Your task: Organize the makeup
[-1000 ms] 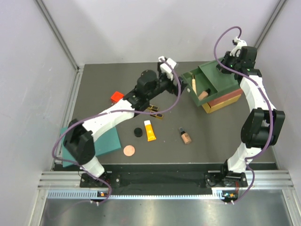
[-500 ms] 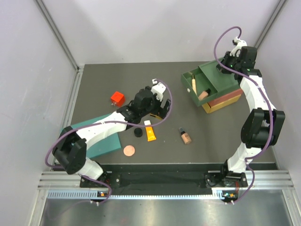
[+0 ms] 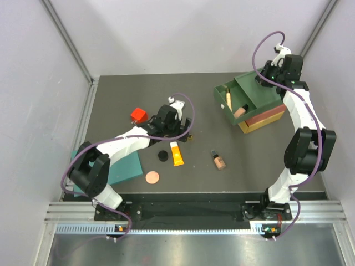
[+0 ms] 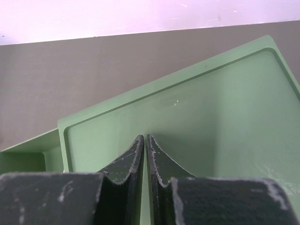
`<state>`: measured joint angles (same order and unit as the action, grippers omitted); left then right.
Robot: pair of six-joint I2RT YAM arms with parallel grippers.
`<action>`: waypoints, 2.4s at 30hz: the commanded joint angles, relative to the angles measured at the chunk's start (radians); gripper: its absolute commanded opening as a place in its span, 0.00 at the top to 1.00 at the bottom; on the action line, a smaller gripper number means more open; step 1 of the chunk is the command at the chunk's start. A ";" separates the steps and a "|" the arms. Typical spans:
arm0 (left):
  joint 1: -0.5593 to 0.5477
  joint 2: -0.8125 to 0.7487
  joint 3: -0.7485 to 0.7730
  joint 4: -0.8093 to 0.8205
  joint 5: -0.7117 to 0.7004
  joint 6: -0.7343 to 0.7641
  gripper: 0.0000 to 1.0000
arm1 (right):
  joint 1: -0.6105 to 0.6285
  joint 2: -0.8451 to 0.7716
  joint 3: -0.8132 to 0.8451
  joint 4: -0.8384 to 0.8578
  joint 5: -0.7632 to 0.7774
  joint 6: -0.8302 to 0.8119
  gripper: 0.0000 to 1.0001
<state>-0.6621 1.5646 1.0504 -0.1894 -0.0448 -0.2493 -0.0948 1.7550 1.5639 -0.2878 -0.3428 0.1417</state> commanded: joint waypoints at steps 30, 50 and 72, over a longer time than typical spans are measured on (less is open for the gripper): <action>0.108 0.262 0.076 -0.229 0.350 -0.094 0.42 | 0.003 0.106 -0.082 -0.286 0.004 -0.010 0.92; 0.110 0.273 0.161 -0.252 0.424 -0.010 1.00 | 0.003 0.113 -0.073 -0.292 0.007 -0.010 0.92; -0.008 0.216 0.191 -0.294 0.306 0.206 0.42 | 0.003 0.123 -0.073 -0.287 0.004 -0.010 0.92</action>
<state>-0.6582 1.8107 1.2228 -0.4969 0.2665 -0.0887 -0.0963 1.7668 1.5661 -0.2726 -0.3687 0.1425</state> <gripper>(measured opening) 0.580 0.075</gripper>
